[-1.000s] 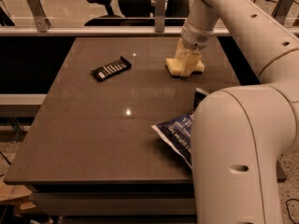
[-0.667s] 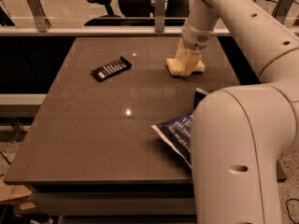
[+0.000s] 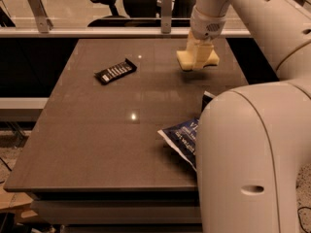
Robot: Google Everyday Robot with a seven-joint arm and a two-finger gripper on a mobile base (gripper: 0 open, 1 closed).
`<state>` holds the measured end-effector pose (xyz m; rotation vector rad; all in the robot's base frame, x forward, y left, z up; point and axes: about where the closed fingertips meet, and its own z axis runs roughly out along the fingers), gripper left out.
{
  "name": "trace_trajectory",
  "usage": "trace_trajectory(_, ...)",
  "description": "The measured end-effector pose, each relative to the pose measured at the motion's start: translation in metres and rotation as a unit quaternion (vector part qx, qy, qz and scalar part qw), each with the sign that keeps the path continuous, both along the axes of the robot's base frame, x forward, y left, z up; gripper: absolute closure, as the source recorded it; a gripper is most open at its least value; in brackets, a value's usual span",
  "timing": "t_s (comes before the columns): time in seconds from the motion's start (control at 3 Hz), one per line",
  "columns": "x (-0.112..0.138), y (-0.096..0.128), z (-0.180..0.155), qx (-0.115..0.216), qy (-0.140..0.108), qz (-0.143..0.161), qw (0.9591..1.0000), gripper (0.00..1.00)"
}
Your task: Pick sponge
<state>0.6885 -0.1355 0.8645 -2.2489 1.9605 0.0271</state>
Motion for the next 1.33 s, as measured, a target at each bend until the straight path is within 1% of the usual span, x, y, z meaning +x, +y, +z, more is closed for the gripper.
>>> trace_trajectory(0.33, -0.002, 0.0, 0.023, -0.008, -0.021, 0.002, 0.9998, 1.0)
trace_trajectory(0.67, -0.005, 0.002, 0.049, -0.004, -0.045, 0.01, 0.9989, 1.0)
trace_trajectory(1.0, -0.009, 0.003, 0.075, 0.012, -0.07, 0.021, 0.9973, 1.0)
trace_trajectory(1.33, -0.016, 0.004, 0.1, 0.04, -0.094, 0.04, 0.994, 1.0)
